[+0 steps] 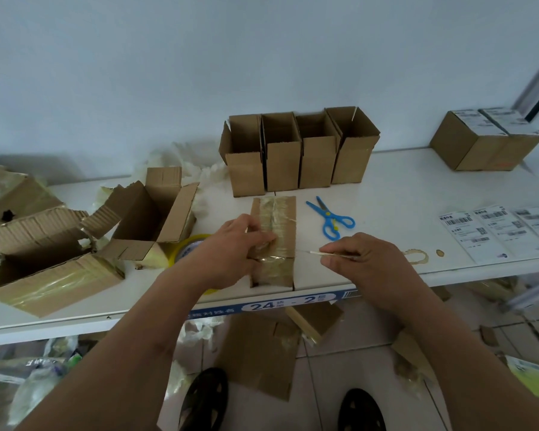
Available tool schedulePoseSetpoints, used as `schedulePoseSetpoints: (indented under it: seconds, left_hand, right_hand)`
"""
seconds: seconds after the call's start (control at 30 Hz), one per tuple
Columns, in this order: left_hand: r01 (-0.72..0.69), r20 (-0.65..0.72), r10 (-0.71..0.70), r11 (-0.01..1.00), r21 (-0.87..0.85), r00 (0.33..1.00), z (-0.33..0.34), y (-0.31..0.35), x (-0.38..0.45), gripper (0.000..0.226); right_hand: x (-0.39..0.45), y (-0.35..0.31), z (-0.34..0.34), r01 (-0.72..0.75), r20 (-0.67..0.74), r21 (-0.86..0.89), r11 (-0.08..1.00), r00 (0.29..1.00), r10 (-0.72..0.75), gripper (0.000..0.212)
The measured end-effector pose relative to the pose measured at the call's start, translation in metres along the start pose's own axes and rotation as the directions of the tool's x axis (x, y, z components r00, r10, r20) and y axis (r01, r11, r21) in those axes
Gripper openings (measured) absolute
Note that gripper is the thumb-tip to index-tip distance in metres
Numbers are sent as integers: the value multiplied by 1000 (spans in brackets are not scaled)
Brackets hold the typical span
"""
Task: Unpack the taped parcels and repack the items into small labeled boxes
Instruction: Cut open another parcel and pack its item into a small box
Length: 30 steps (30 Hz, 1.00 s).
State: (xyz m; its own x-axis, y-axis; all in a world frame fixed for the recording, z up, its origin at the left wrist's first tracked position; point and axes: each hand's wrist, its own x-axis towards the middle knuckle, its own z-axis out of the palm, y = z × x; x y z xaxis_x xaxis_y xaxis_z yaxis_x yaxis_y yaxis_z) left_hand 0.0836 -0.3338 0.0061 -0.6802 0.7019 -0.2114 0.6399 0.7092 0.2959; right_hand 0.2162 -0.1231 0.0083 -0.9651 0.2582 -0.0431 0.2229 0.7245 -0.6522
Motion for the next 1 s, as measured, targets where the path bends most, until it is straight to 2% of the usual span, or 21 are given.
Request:
schedulePoseSetpoints:
  seconds: [0.1,0.2,0.3,0.37,0.43,0.57,0.63,0.73,0.77,0.9,1.0]
  left_hand:
    - [51,44,-50,999,-20,998,-1,9,-2,71]
    - [128,-124,-122,991,39,985,14,34,3,83]
    - [104,-244,-77,990,98,967,23,39,8,66]
    - [57,-217,-36,994,90,975,18,27,7,54]
    - [39,-172,-24,996,81,985,10,13,3,49]
    - [27,-125,-12,992,123,992,6,7,-3,45]
    - [8,-136,9,992,126,991,8,7,-1,41]
    - [10,-110,-2,998,64,994,4,5,1,38]
    - [13,-86,-8,998,56,996,3,3,1,38]
    - [8,10,-9,999,37,1000,-4,-2,0,39]
    - [4,33,-5,1000,16,999,-7,-4,1,39]
  right_hand:
    - [5,-2,-3,-40,-19,151,988,999,44,17]
    - [14,-3,-6,-94,-42,301,949,993,112,24]
    - [23,-2,-4,-116,-59,330,937,988,143,21]
    - [27,0,-4,-128,-78,392,911,982,172,12]
    - [30,3,-6,-138,-65,469,872,980,191,13]
    - [34,1,-5,-137,2,623,770,985,174,38]
    - [34,1,-4,-106,-46,596,796,985,165,33]
    - [33,4,-2,-69,-120,590,804,978,172,8]
    - [33,6,-2,-73,-124,602,795,975,183,6]
    - [34,10,-1,-122,-61,601,790,978,197,19]
    - [35,11,2,-126,-5,592,796,987,160,22]
